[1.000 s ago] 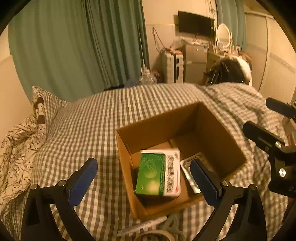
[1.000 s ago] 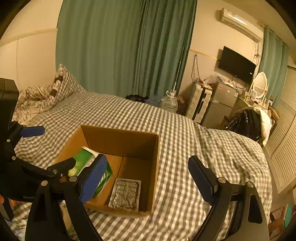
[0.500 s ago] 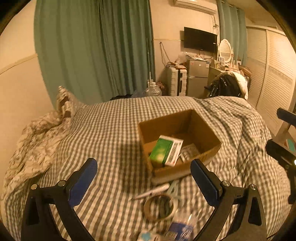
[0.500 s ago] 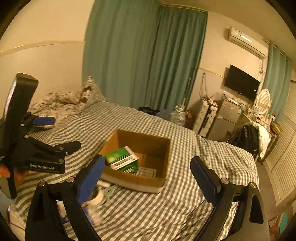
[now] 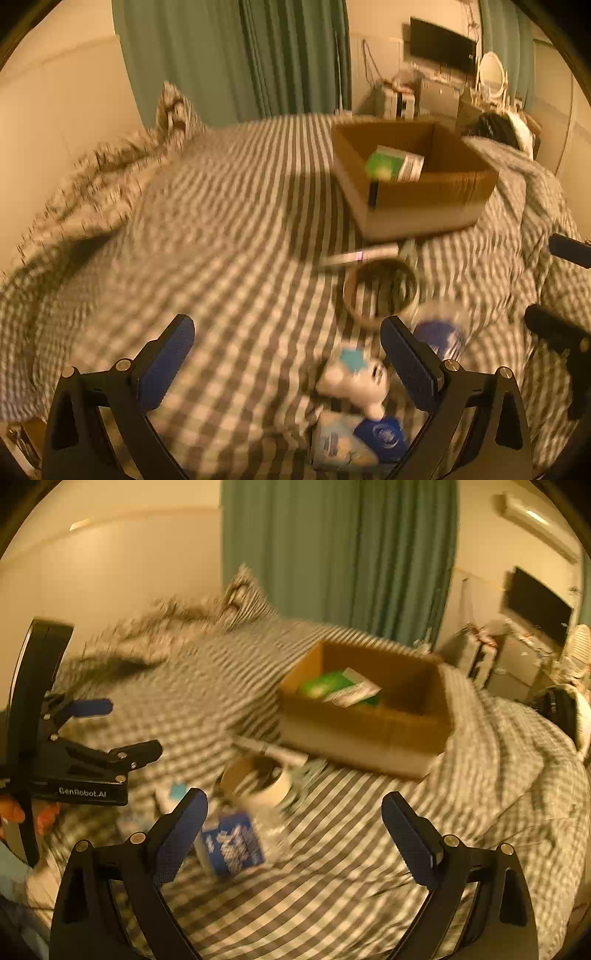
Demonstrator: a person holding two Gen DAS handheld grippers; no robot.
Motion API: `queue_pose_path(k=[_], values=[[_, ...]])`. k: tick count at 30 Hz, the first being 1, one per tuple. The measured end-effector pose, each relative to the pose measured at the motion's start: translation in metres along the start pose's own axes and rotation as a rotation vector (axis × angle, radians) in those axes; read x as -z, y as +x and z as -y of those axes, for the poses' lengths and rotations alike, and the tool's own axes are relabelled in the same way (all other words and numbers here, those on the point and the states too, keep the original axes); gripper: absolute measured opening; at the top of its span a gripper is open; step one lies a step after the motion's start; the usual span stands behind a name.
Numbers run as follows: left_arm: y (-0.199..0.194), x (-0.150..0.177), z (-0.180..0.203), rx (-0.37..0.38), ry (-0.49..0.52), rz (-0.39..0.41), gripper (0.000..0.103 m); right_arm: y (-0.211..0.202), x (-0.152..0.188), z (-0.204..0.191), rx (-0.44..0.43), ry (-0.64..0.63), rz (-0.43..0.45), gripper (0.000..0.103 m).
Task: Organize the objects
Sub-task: 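Grasp the white toy figure with the left tool while the right tool grasps the dental floss container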
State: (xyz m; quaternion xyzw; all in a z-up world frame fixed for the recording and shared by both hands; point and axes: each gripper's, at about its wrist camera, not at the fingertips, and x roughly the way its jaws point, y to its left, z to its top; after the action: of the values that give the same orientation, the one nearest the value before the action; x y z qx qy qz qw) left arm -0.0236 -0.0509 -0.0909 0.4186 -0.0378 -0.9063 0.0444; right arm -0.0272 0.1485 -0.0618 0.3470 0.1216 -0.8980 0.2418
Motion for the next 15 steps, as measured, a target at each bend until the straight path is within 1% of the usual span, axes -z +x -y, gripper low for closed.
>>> queue_pose_path(k=[3,5,7,9,12,15], values=[[0.012,0.015,0.002,0.021,0.023,-0.036,0.103,0.022,0.018,-0.014,-0.025,-0.081,-0.062,0.096],[0.017,0.023,0.007,0.022,0.057,-0.052,0.103,0.036,0.027,-0.021,-0.042,-0.125,-0.100,0.096],[0.022,0.029,0.010,0.019,0.091,-0.070,0.103,0.051,0.034,-0.025,-0.055,-0.142,-0.142,0.096],[0.026,0.032,0.011,0.020,0.109,-0.086,0.103,0.058,0.037,-0.027,-0.069,-0.145,-0.160,0.096],[0.034,0.036,0.011,0.010,0.122,-0.107,0.103,0.068,0.037,-0.024,-0.125,-0.107,-0.169,0.096],[0.037,0.036,0.014,0.016,0.134,-0.110,0.103,0.073,0.035,-0.027,-0.144,-0.109,-0.177,0.096]])
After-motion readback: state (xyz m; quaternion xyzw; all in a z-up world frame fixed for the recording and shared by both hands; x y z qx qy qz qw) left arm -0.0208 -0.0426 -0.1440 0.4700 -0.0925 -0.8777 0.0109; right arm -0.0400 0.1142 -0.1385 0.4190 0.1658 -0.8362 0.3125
